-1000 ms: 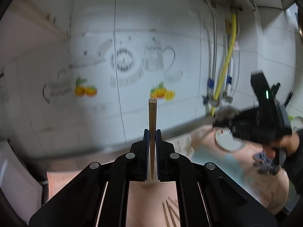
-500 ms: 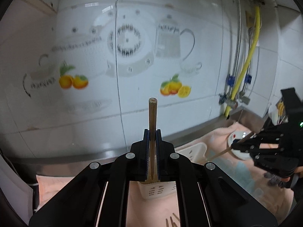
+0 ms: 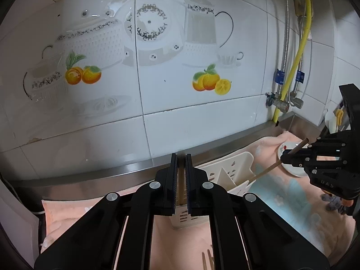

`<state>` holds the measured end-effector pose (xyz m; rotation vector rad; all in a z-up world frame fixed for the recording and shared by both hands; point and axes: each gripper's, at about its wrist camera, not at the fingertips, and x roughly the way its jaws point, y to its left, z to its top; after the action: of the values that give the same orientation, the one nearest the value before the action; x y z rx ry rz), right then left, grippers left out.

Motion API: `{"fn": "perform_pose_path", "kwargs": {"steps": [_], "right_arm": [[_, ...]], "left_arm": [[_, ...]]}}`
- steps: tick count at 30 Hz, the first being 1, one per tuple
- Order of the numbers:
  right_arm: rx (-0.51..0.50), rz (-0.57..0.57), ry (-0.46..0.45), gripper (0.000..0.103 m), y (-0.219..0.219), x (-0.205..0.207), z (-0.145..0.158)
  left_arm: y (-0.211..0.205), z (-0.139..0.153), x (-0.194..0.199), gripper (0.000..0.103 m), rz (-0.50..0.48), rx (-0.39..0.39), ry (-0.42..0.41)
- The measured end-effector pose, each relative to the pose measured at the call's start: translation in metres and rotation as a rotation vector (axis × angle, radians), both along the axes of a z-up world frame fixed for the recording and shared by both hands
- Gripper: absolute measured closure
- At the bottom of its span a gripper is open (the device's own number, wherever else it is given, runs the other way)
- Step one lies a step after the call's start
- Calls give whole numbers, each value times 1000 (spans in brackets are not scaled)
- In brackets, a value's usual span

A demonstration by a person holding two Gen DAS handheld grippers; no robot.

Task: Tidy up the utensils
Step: 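Lift the chopstick with the left gripper into the white holder while the right gripper inserts its chopstick, then open both grippers and withdraw them from the holder toward the chopsticks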

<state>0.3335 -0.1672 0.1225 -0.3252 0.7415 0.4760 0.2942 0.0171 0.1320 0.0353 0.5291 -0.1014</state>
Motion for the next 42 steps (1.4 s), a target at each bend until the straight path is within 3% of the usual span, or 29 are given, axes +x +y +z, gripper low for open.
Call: {"fn": "perform_pose_path", "kwargs": {"steps": [10,15,28,36,38,42], "right_arm": [[2,-7,-15,95,-1,-3,4],[7,-13,-30,85,-3,-10,9],[18,-8,-91,65,-10,-45,25],[41,12,-119,58,-11,-77,27],[45,16,-126,50,-11,-88,23],[45,19,-138,49,-11,-104,16]], "left_arm": [[0,-2,-7,96,9,12,-3],[0,-2,-14,93,15,16,-7],[-4,-2,-56,58,60,51,-55],[-8,-7,-86,45,78,59,-75],[-8,-8,-94,37,88,60,-84],[-11,-11,-109,34,90,67,-92]]}}
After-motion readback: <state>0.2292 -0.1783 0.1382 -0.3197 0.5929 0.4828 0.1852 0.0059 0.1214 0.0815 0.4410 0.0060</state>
